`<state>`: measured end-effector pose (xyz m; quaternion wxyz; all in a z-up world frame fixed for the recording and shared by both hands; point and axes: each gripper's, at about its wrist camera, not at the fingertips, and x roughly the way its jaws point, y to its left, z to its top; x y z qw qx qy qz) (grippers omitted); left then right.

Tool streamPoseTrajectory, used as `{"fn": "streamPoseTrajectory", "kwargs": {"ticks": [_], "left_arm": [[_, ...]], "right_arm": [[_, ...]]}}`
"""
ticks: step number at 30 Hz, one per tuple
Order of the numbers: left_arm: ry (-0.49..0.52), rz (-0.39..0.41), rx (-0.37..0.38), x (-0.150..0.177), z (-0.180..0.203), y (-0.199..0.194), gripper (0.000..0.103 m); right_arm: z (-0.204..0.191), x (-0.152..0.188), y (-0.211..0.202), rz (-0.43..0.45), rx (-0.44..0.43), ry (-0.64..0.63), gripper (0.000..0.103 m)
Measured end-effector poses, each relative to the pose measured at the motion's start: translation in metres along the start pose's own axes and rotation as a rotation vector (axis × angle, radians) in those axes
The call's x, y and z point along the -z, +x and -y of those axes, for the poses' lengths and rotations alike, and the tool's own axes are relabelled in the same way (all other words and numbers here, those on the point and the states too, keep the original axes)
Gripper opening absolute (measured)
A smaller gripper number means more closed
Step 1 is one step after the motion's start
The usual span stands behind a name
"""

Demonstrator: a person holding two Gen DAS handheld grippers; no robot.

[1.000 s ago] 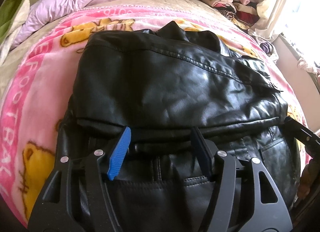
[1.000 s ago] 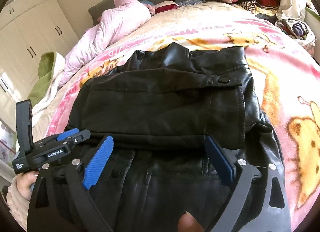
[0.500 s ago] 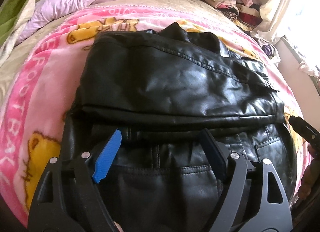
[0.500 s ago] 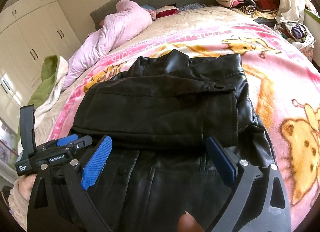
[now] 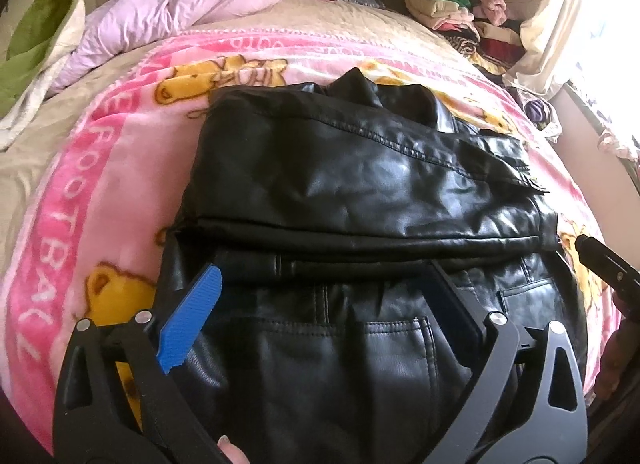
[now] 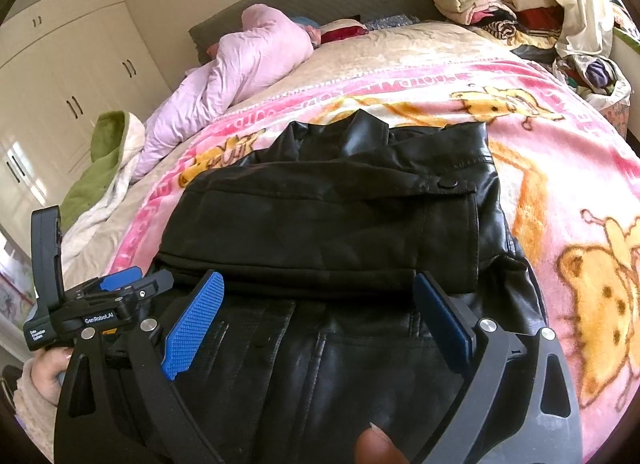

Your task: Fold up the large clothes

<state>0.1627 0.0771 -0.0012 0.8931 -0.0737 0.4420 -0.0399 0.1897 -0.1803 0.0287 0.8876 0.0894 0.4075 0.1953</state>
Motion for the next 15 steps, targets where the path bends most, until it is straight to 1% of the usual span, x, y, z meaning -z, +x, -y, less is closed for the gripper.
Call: {"fn": "streamPoseTrajectory", "kwargs": {"ticks": [15], "left_arm": [[0.024,0.022,0.007,0.009,0.006,-0.021,0.093]], "right_arm": [[-0.011,0.003,-0.020,0.024,0.007,-0.025,0.097]]}}
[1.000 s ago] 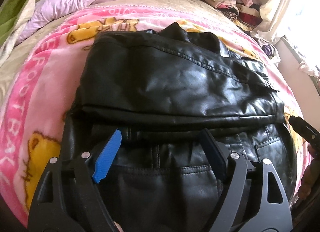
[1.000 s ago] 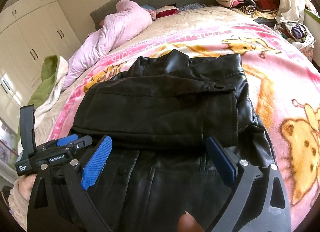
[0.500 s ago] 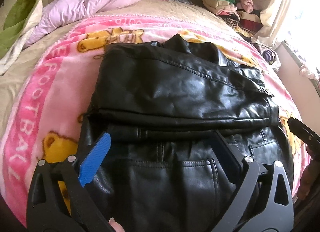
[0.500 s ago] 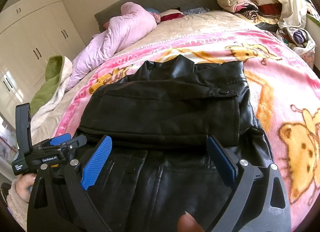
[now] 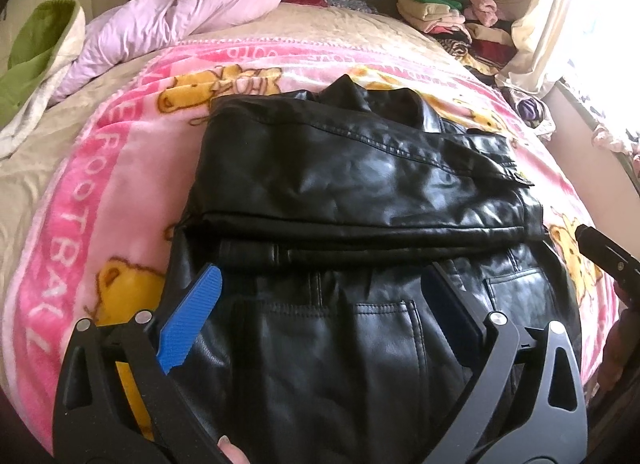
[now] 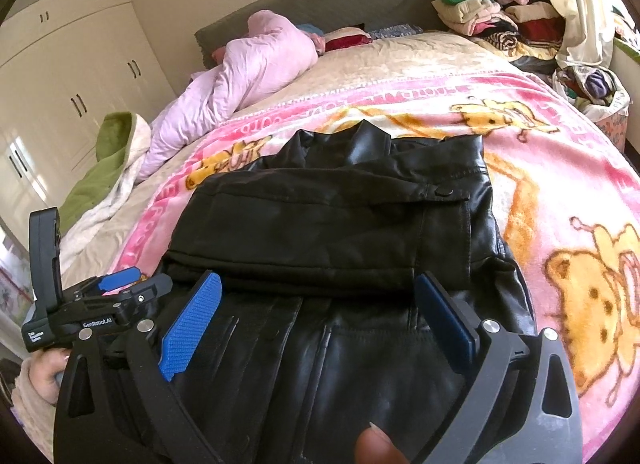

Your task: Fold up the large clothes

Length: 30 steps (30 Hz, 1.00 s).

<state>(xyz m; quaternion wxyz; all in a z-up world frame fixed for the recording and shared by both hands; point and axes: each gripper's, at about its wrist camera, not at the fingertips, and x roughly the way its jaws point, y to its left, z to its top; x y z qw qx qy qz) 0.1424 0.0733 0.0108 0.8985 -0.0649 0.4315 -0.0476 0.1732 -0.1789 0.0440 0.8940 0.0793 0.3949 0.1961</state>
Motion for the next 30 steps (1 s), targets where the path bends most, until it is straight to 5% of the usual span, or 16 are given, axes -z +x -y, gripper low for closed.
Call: {"fn": "streamPoseTrajectory", "kwargs": {"ticks": [30], "left_arm": [[-0.020,-0.006,-0.012,0.042,-0.016,-0.028,0.093]], "right_arm": [[-0.004,0.033,-0.033,-0.029,0.040,-0.027,0.097]]}}
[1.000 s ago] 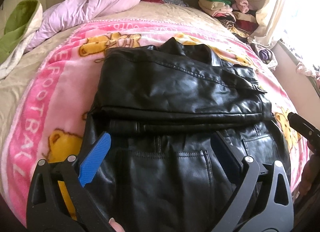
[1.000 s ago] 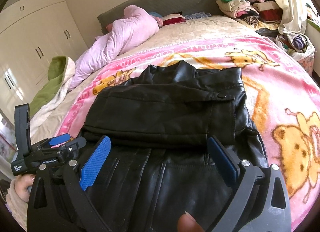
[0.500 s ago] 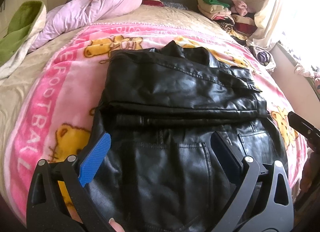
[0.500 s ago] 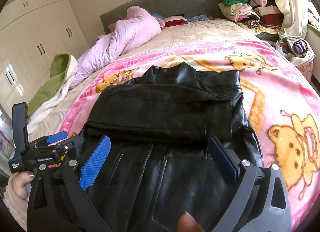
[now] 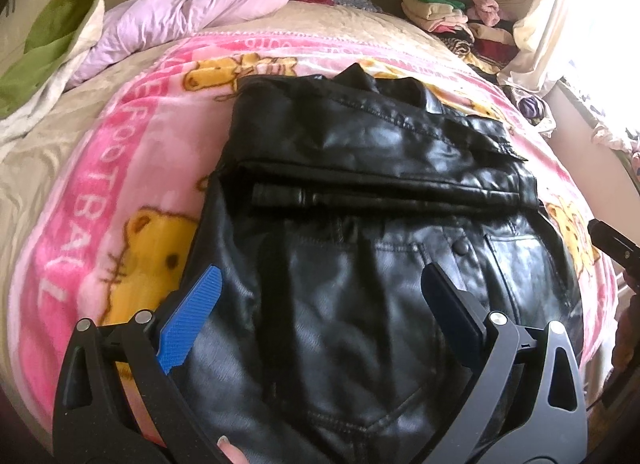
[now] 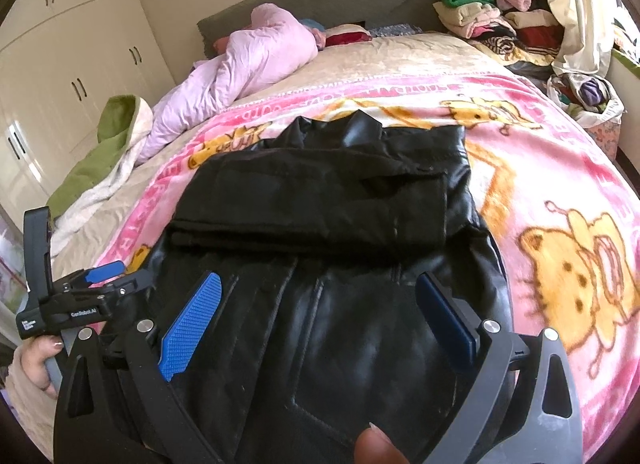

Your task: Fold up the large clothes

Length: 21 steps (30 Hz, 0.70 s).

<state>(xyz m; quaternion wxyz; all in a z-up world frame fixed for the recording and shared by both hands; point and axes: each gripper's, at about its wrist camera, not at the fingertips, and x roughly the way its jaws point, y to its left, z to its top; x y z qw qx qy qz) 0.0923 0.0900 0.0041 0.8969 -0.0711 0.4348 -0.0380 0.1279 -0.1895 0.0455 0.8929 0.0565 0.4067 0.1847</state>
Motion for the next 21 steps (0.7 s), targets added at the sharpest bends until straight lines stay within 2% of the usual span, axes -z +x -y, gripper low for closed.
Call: {"fn": "streamPoseTrajectory", "kwargs": {"ticks": [21], "left_arm": [[-0.055,-0.033,-0.050,0.040,-0.035,-0.014,0.093]], "right_arm": [[0.020,0.041,-0.021,-0.051,0.034,0.014,0.097]]}}
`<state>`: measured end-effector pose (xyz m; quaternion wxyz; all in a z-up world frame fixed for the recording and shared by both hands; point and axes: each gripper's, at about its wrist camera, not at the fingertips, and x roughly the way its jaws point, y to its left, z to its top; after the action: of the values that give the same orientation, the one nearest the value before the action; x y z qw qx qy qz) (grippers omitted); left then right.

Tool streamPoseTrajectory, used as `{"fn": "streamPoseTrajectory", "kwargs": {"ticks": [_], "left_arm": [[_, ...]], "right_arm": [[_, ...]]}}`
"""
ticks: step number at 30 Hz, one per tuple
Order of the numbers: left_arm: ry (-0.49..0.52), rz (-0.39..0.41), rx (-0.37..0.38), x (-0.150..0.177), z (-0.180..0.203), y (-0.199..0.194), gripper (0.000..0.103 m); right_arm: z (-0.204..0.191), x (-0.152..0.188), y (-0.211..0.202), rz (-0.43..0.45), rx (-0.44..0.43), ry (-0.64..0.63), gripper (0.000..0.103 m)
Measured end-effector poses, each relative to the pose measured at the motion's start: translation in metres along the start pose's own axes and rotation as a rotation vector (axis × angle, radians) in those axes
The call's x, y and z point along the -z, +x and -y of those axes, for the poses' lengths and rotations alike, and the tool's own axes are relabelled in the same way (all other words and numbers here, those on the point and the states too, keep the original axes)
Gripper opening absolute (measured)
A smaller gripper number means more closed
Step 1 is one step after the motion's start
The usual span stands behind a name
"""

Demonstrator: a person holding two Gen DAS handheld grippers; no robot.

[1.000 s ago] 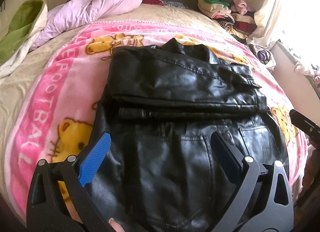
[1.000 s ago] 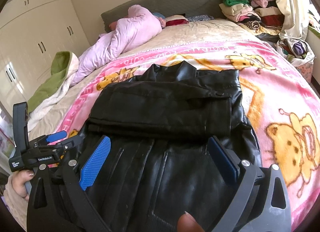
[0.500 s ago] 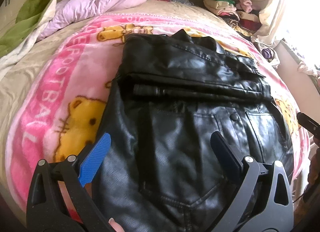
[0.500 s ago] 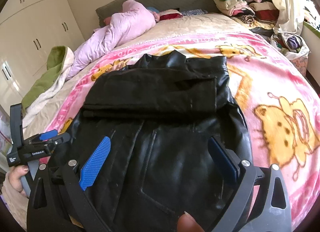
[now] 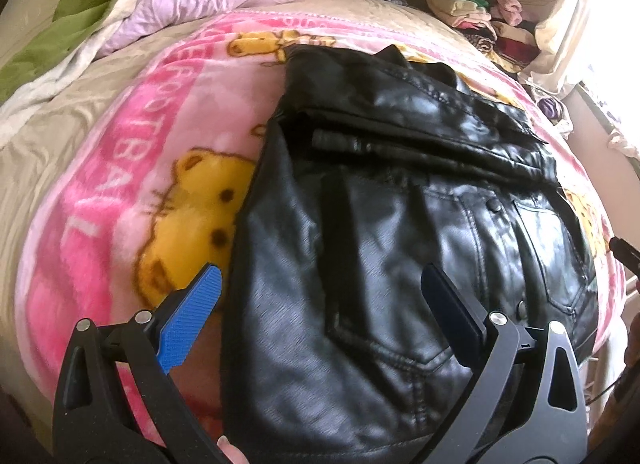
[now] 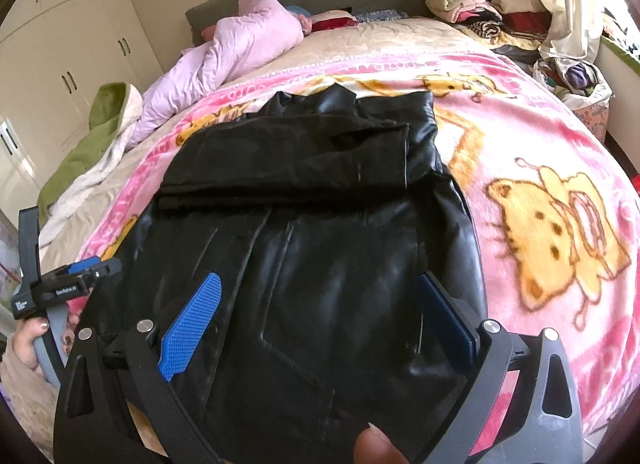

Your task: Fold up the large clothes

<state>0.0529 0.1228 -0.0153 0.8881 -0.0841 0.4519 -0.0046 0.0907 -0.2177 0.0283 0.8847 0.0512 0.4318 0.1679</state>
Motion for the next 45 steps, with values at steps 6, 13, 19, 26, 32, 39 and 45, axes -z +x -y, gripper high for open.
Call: {"fn": "streamPoseTrajectory", "kwargs": {"ticks": [6,13,19,26,32,39,45], "left_arm": [[-0.019,-0.018,-0.011,0.011,-0.014,-0.001,0.093],[-0.053,-0.055,-0.012,0.030,-0.034,0.001,0.093],[-0.115,-0.088,0.045,0.044,-0.053,0.001,0.093],[-0.152,-0.101,0.128,0.056,-0.057,-0.002,0.093],[-0.157,-0.103,0.178,0.062,-0.054,-0.005,0.089],[-0.170,-0.111,0.230,0.068,-0.051,-0.006,0.060],[-0.173,-0.122,0.258,0.071,-0.047,-0.005,0.054]], "right_arm": [[0.007,0.011,-0.002,-0.027,0.020,0.005,0.097],[0.016,0.022,-0.006,-0.050,0.043,0.010,0.097],[0.023,0.031,-0.008,-0.069,0.063,0.011,0.097],[0.030,0.040,-0.010,-0.086,0.065,0.014,0.097],[0.036,0.048,-0.011,-0.112,0.074,0.003,0.097],[0.046,0.060,-0.012,-0.141,0.090,-0.003,0.097],[0.056,0.071,-0.012,-0.184,0.068,0.008,0.097]]}}
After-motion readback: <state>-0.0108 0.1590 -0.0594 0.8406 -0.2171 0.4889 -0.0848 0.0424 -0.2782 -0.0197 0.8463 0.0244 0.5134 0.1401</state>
